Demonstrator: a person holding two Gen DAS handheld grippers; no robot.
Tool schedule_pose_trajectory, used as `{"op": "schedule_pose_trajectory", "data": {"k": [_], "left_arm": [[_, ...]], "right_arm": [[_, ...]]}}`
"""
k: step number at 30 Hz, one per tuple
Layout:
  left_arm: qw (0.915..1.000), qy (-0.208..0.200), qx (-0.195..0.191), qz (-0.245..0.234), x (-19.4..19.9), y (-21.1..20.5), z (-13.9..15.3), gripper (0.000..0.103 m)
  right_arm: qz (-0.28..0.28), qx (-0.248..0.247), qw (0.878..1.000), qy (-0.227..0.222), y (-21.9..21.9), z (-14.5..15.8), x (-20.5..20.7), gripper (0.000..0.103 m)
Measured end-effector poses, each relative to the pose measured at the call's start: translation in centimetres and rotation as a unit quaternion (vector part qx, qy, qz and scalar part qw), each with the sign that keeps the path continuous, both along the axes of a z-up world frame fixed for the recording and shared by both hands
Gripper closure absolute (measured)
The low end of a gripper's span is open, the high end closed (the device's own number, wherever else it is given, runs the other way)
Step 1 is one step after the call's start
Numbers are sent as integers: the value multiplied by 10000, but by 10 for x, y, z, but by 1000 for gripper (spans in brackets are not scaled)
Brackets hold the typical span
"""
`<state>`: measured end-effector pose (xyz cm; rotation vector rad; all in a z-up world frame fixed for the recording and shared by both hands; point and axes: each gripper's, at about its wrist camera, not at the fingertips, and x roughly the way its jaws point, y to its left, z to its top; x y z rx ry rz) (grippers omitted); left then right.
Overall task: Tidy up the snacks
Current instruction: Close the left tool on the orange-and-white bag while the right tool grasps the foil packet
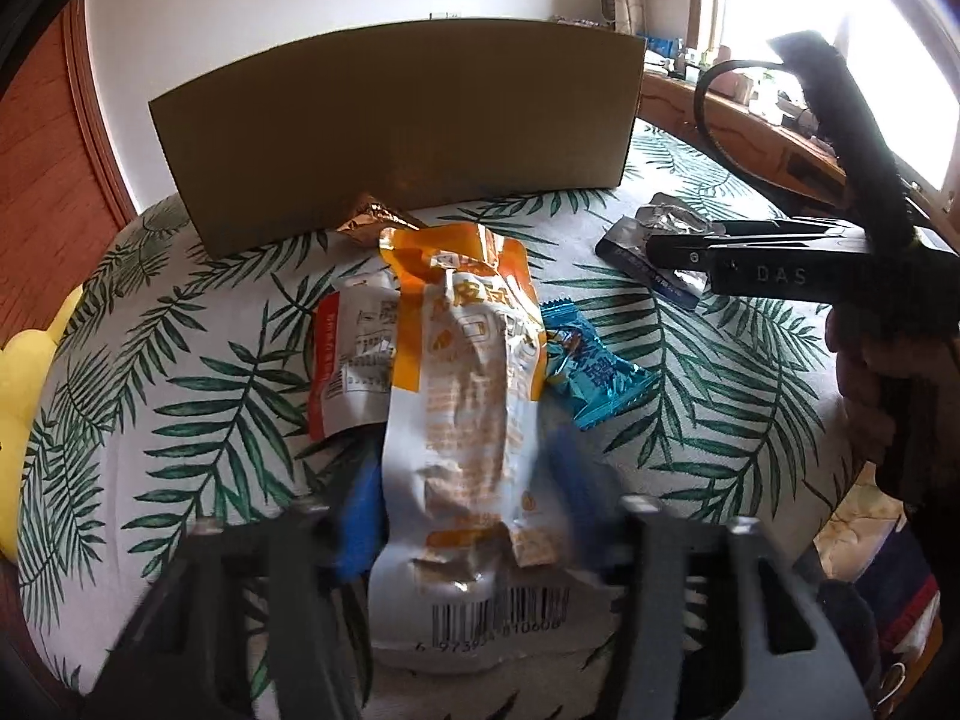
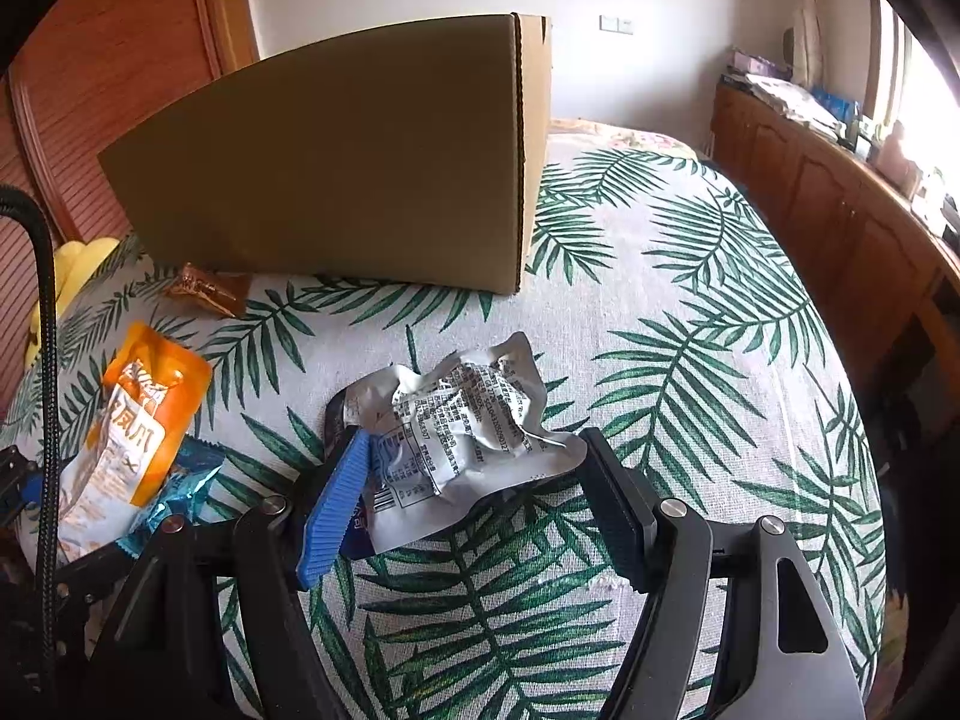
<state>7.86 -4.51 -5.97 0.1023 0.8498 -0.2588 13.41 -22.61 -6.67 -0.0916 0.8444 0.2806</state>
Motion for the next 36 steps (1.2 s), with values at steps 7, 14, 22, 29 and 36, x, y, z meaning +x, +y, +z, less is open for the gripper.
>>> {"op": "schedule_pose_trajectory", "data": {"k": [7, 14, 22, 29, 36], "left_arm": [[9992, -156, -349, -147, -16, 6, 13, 73], [9964, -403, -721, -171, -26, 11, 35, 73], [9948, -599, -817, -122, -32, 18, 50, 73], [9955, -539, -777, -101, -29, 19, 42, 74], [9952, -516, -833, -73, -28, 22, 40, 74]], "right_arm": [[-7, -49, 10000, -11, 0, -1, 0, 30], [-6, -50, 10000, -9, 1, -1, 0, 31], [81, 13, 10000, -25, 1, -1, -1, 35], [146, 412, 9990, -66, -9, 5, -2, 49], [215, 598, 9980, -32, -14, 7, -2, 71]]}}
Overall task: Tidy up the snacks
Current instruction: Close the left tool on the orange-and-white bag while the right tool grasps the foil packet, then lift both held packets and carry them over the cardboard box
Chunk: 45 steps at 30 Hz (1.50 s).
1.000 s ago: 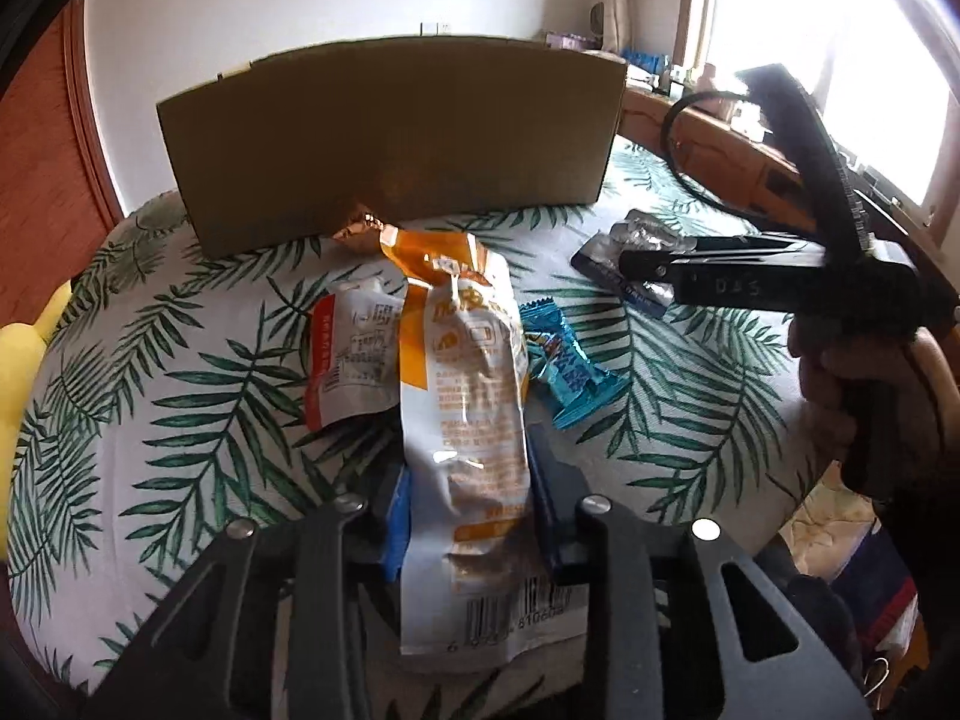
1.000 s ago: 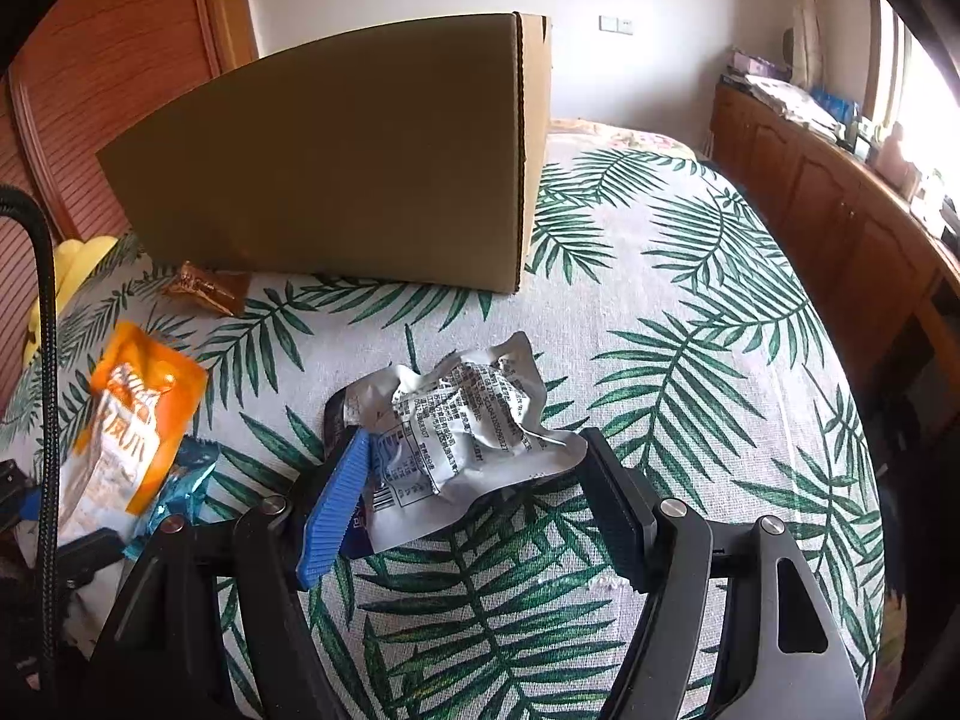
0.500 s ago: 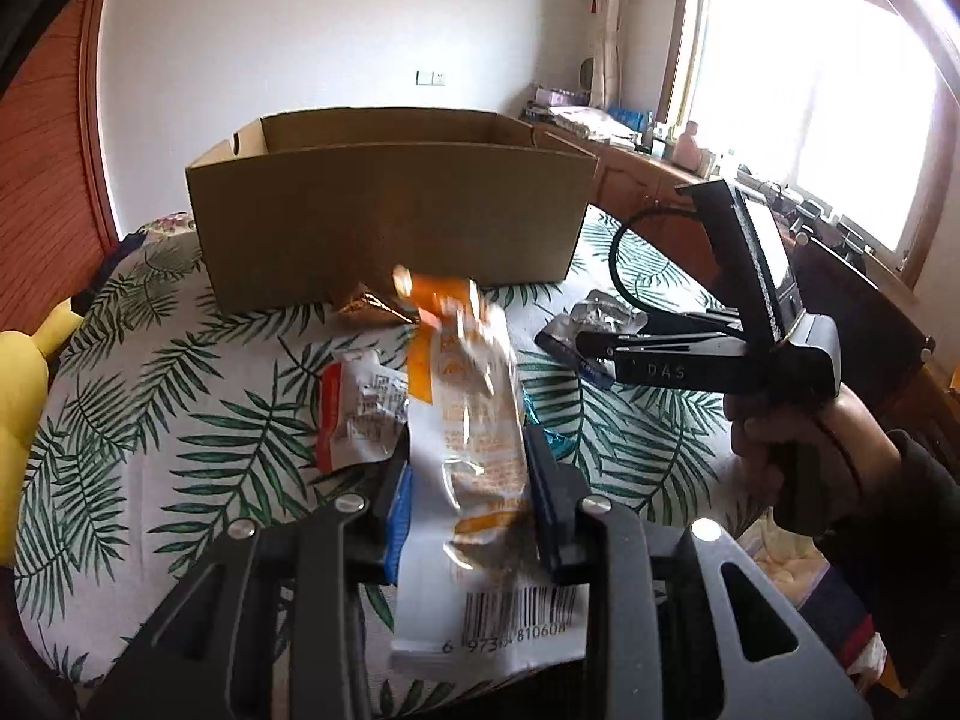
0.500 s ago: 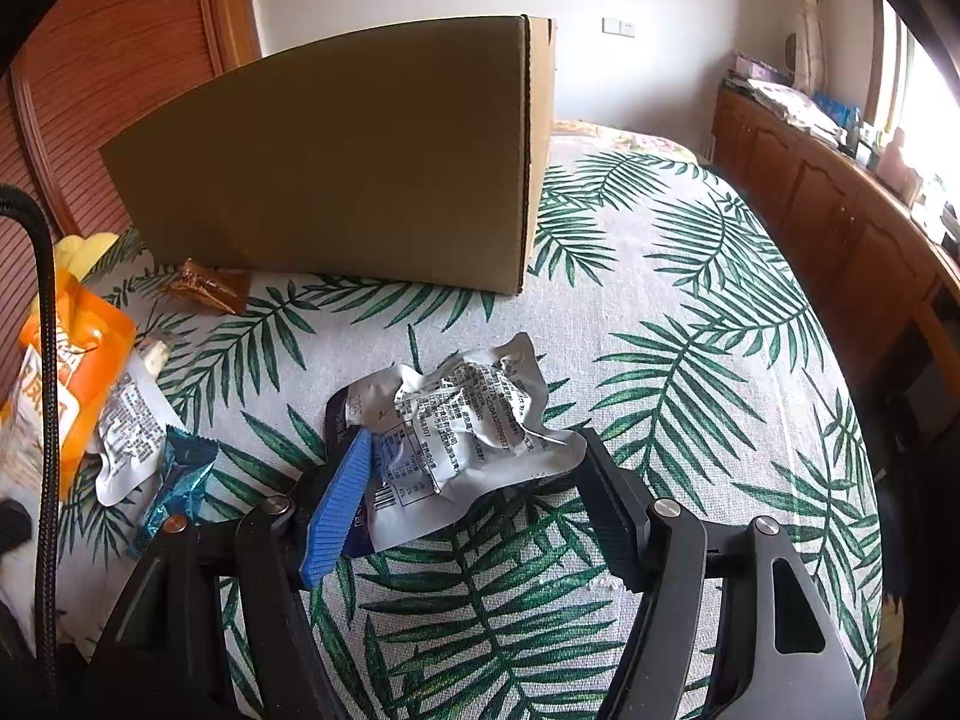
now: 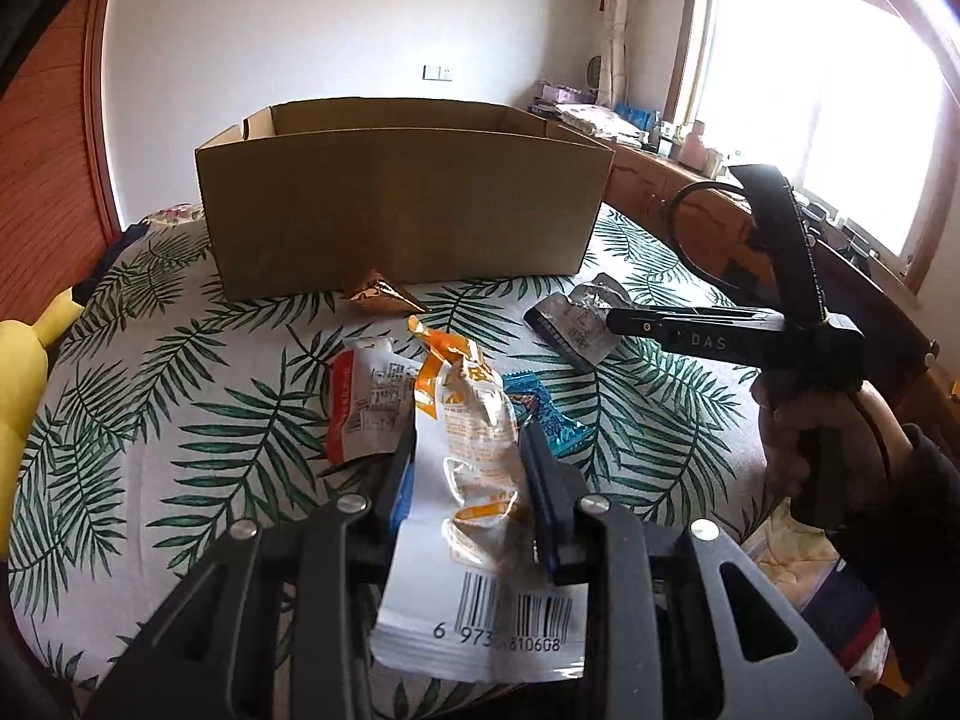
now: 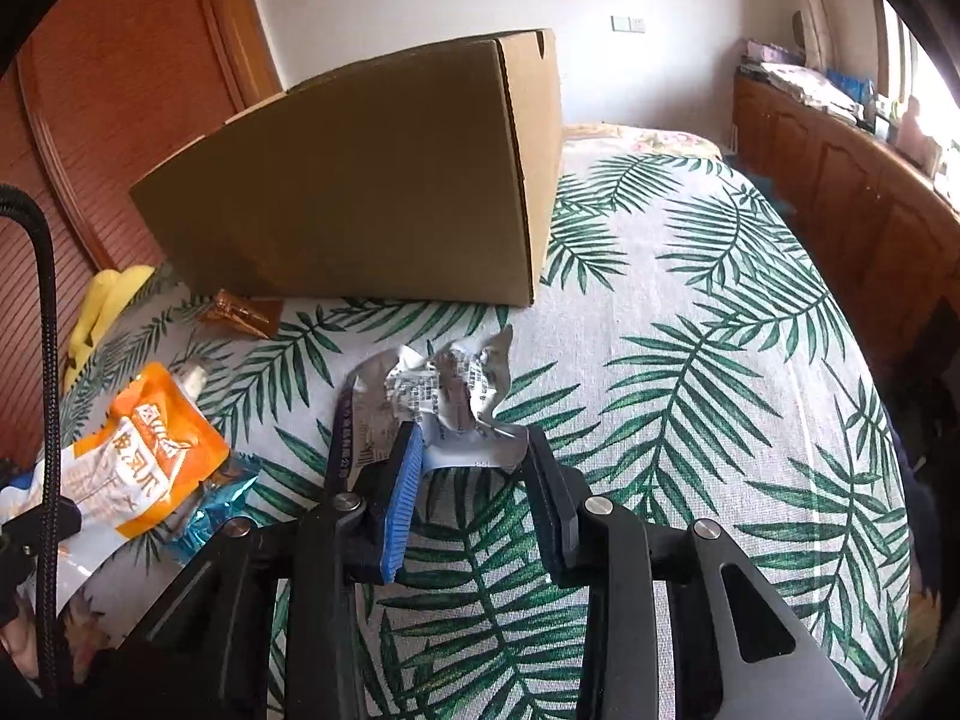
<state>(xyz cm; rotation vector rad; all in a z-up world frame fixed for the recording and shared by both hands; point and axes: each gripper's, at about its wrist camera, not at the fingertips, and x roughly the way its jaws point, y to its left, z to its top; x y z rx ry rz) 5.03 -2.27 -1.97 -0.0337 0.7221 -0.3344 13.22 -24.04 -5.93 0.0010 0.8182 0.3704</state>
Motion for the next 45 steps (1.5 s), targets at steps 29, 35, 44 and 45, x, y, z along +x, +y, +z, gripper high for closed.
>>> {"op": "schedule_pose_trajectory", "data": {"k": [29, 35, 44, 45], "left_arm": [[9988, -451, -166, -93, -8, 4, 31, 74], [9981, -596, -108, -90, -5, 6, 43, 74], [9969, -788, -46, -59, 7, 8, 64, 74], [9966, -827, -36, -46, 9, 8, 68, 74]], "right_arm": [[482, -312, 9945, -881, 35, 53, -40, 99], [539, -449, 9918, -1064, 37, 68, -45, 100], [661, -623, 9873, -1300, 41, 90, -51, 100], [669, -637, 9866, -1343, 42, 94, -52, 100]]}}
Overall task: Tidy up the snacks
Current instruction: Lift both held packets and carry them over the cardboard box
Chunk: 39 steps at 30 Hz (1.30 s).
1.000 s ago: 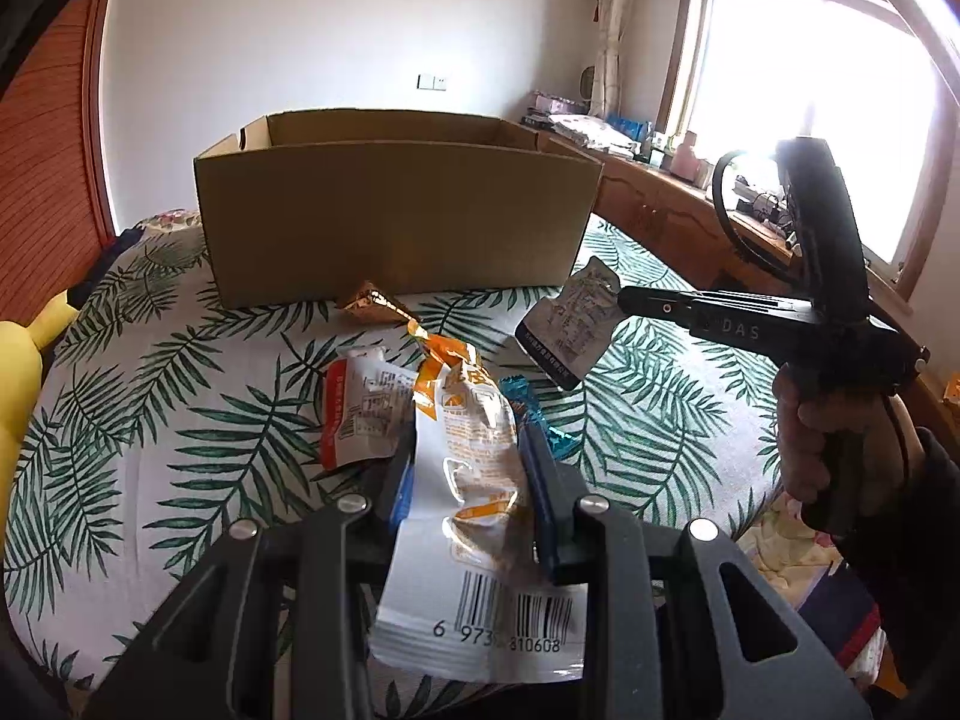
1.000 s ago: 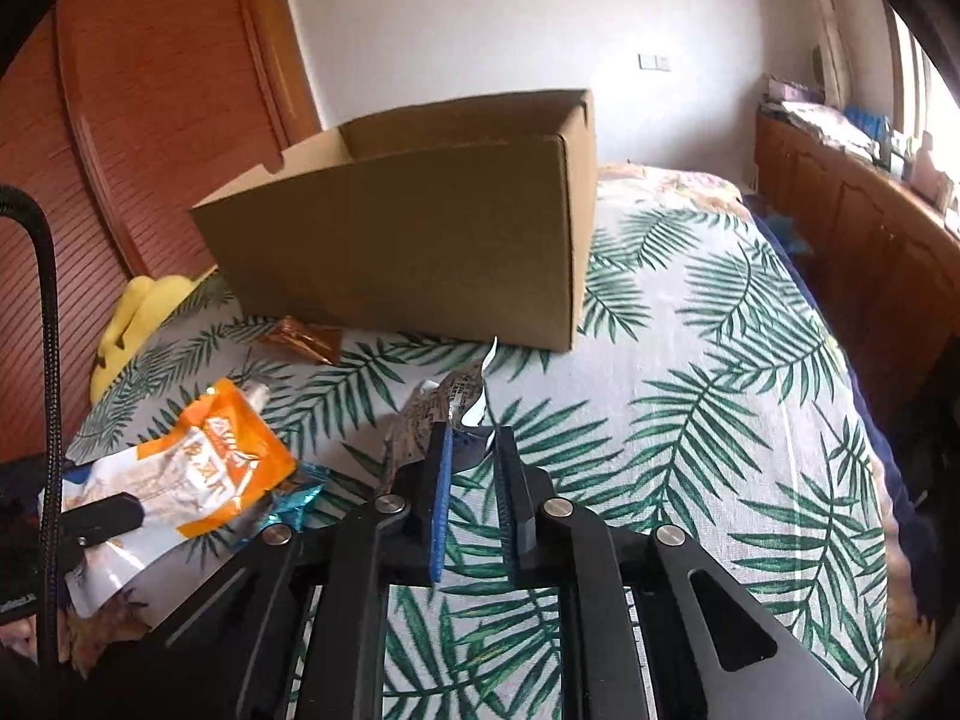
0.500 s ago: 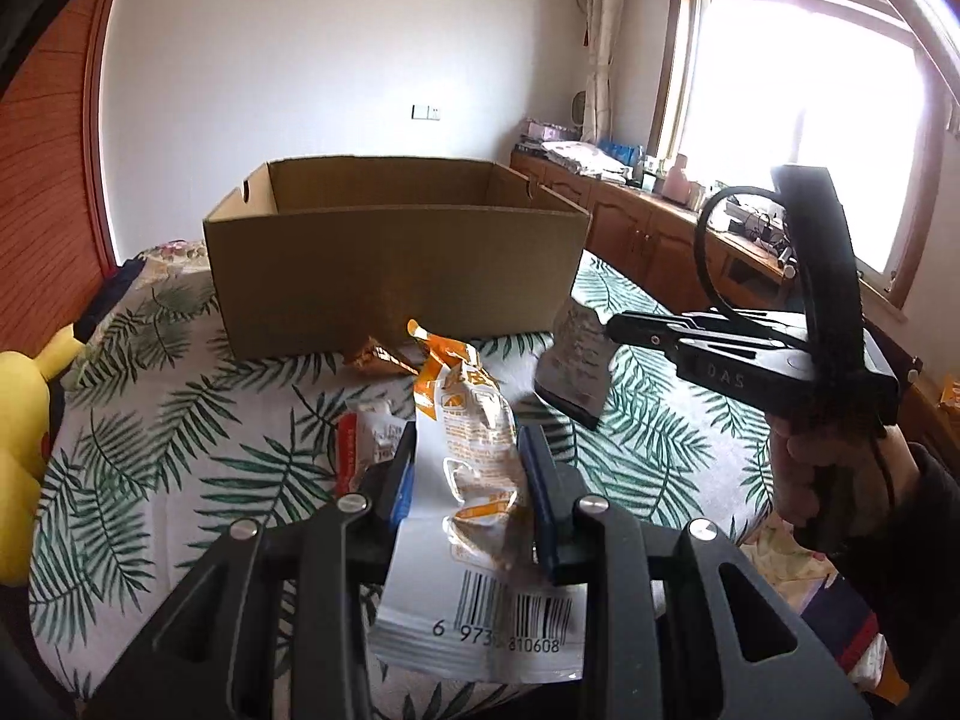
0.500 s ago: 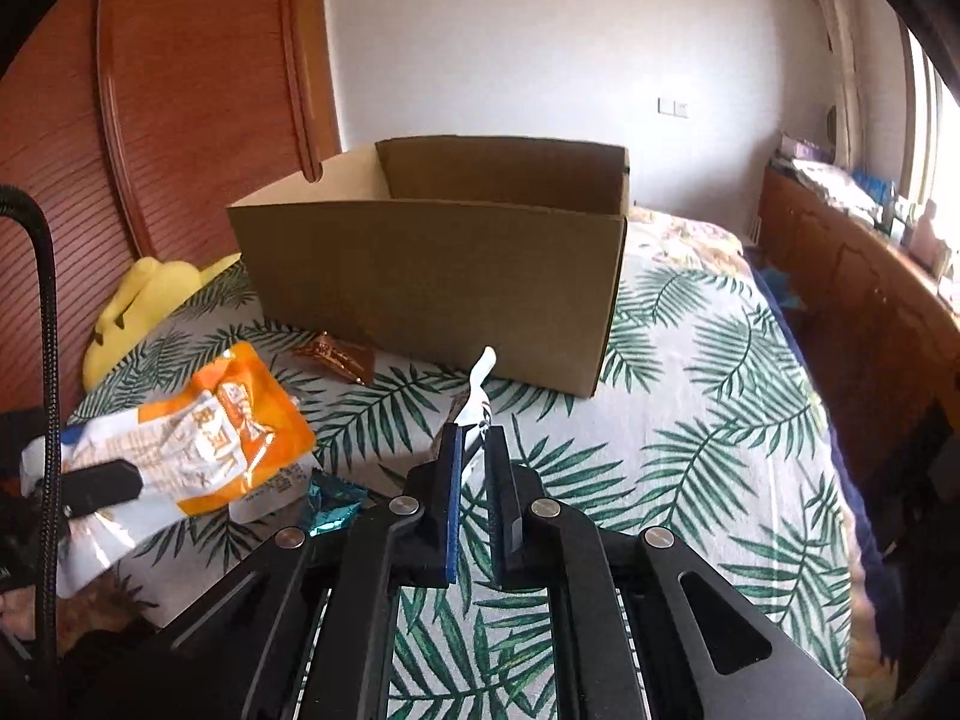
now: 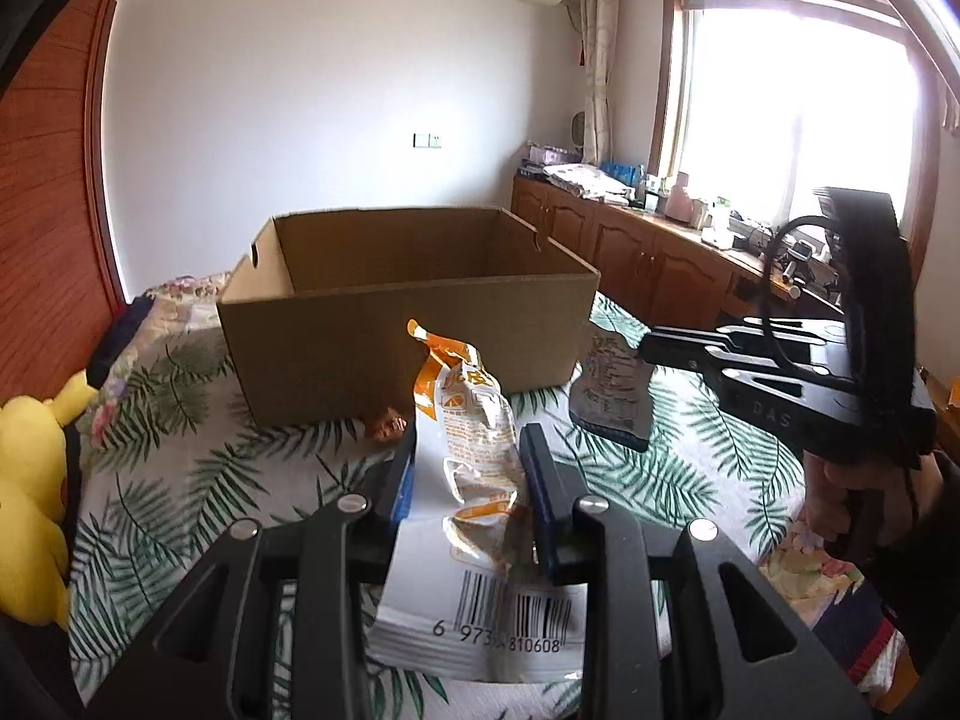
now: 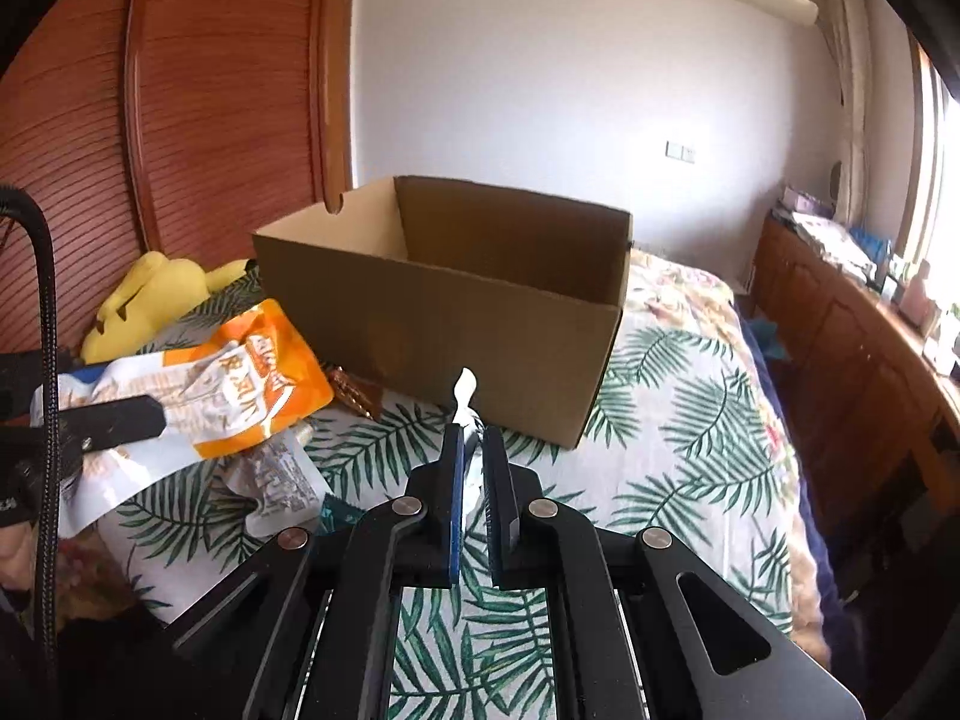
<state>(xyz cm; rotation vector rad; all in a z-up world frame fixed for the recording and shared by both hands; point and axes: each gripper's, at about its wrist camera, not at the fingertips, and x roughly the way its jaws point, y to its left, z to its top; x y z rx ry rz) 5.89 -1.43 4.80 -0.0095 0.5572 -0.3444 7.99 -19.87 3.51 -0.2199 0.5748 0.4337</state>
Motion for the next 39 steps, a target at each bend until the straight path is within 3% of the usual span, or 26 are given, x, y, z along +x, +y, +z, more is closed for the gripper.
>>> {"op": "schedule_pose_trajectory", "data": {"k": [22, 39], "left_arm": [[9978, -548, 297, 228, 44, 13, 64, 74], [9972, -503, 399, 392, 139, 21, 69, 74]], "right_arm": [[261, -222, 9974, -639, 24, 61, 3, 100], [326, -72, 9961, -822, 22, 83, 66, 100]]}}
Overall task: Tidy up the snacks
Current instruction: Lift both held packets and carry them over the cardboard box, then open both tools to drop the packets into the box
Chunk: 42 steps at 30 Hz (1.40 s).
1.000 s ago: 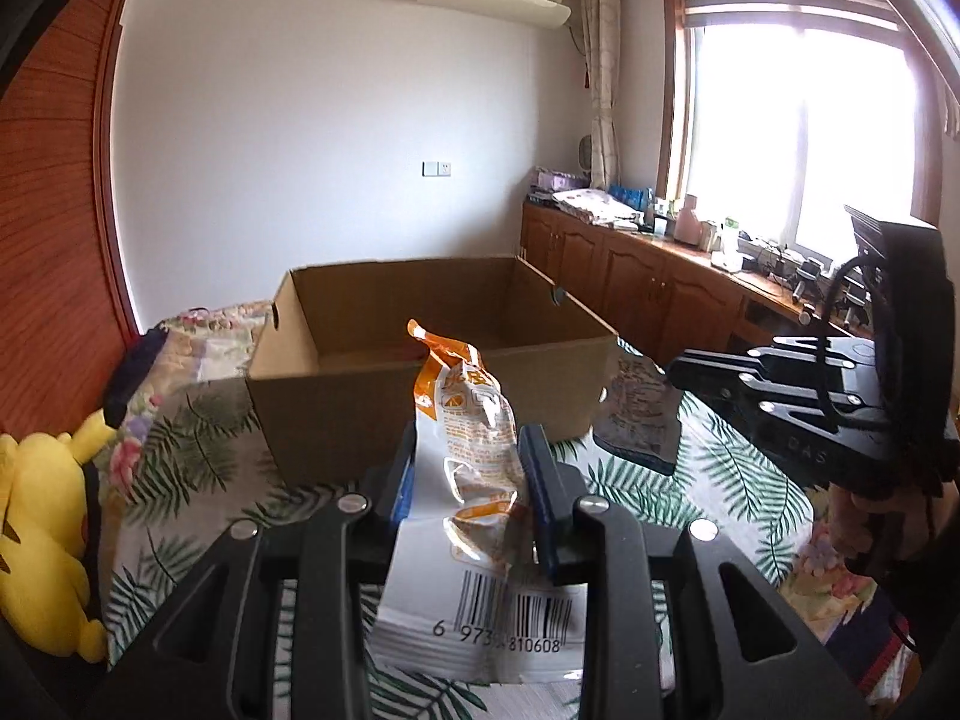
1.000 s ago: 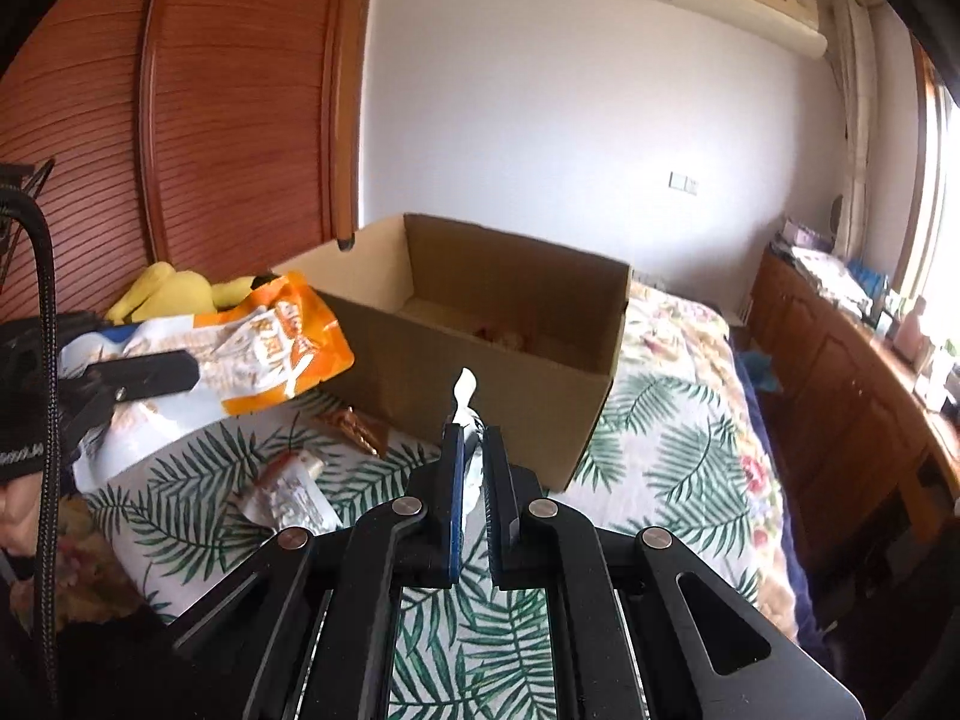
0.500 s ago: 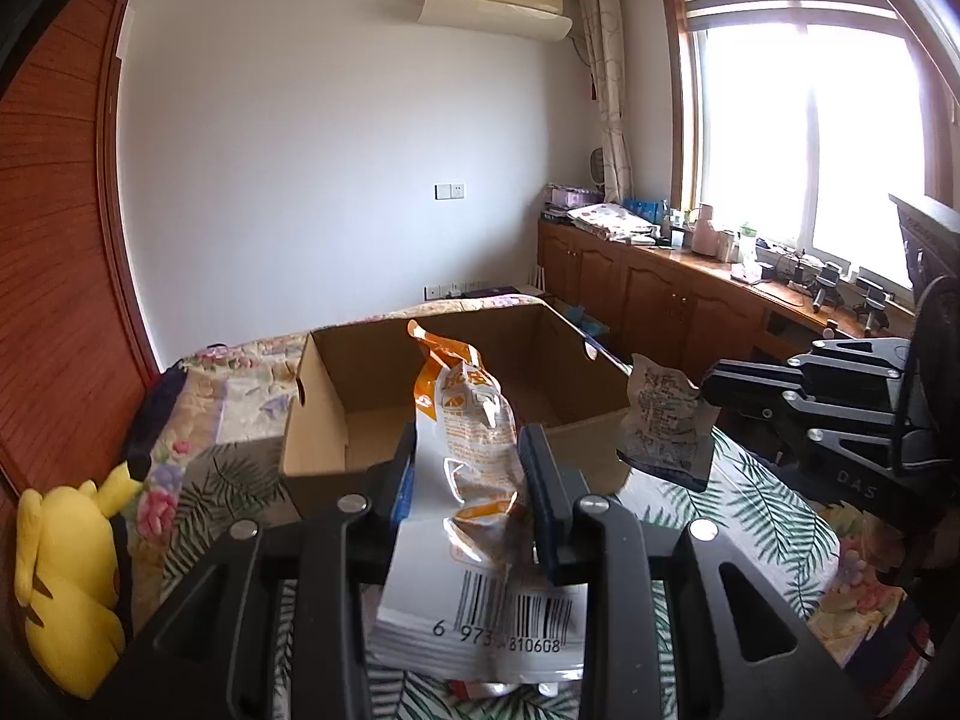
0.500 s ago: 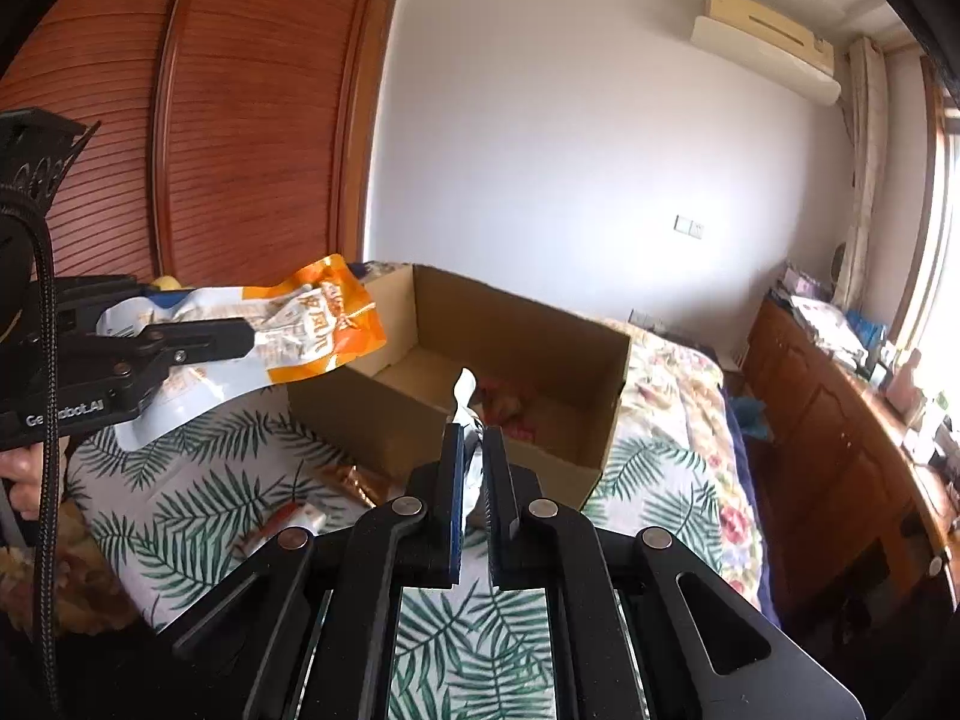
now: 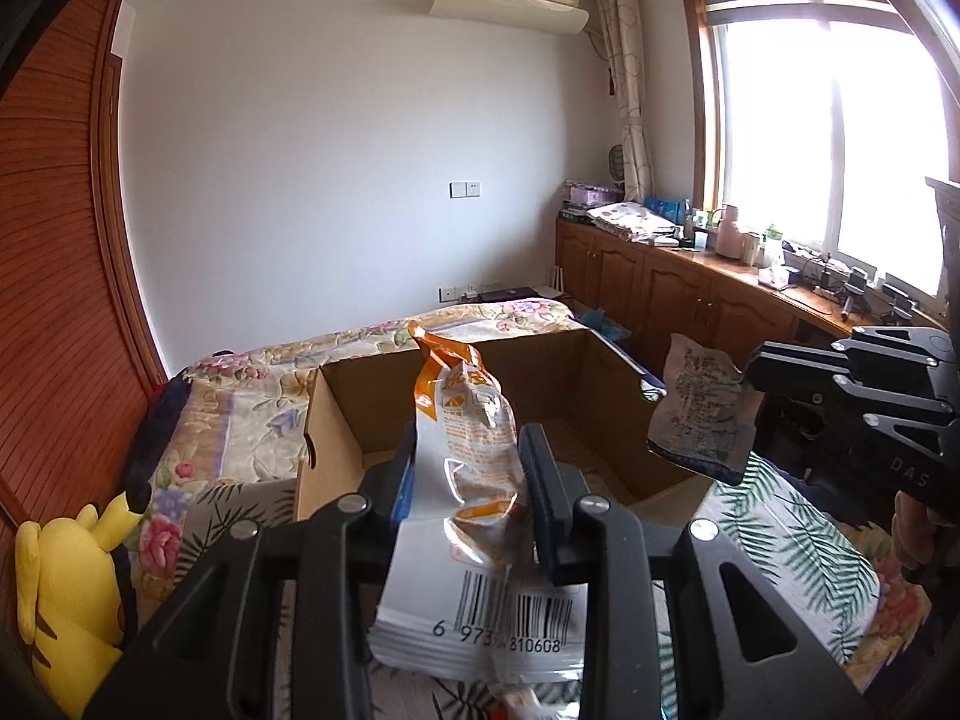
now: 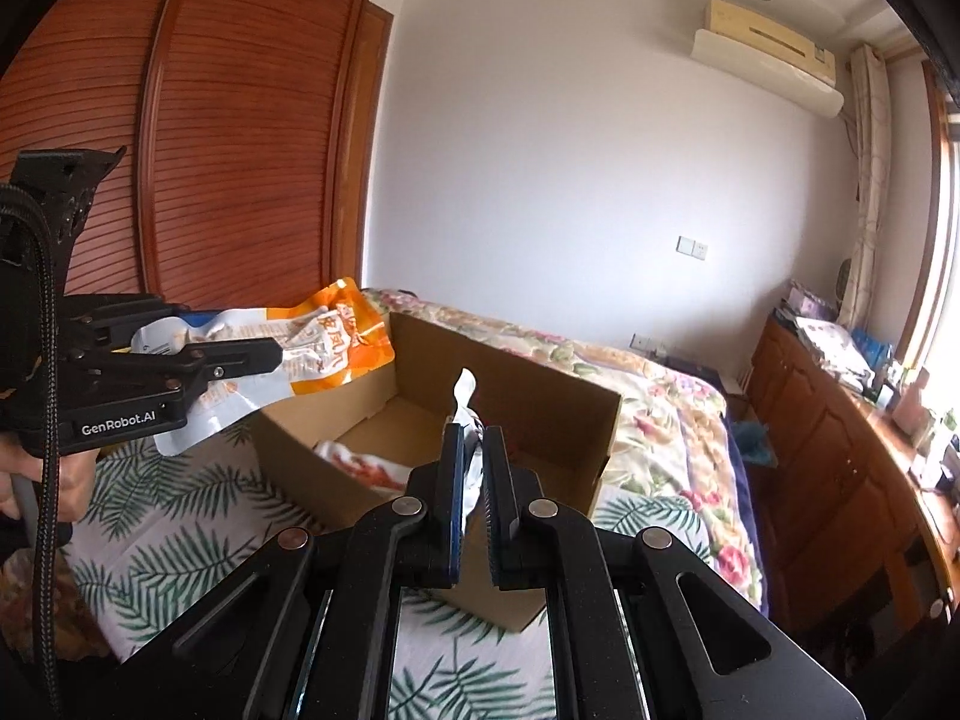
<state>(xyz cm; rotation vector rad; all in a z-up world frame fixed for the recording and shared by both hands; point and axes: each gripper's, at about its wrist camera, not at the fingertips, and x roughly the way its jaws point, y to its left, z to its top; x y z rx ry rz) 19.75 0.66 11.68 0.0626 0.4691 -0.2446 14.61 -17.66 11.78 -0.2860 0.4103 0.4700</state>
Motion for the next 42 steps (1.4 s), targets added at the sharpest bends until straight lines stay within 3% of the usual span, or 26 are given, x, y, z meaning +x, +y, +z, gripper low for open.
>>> {"op": "schedule_pose_trajectory", "data": {"k": [14, 30, 42], "left_arm": [[9983, 562, -52, 170, 83, 7, -50, 74], [9953, 919, 113, 292, 110, 7, -85, 73], [9944, 990, 82, 353, 109, 7, -88, 69]], "right_arm": [[54, -124, 9992, 366, 19, -41, 69, 100], [19, -103, 9965, 832, 42, -72, 116, 100], [26, -180, 9941, 1065, 54, -81, 126, 99]]}}
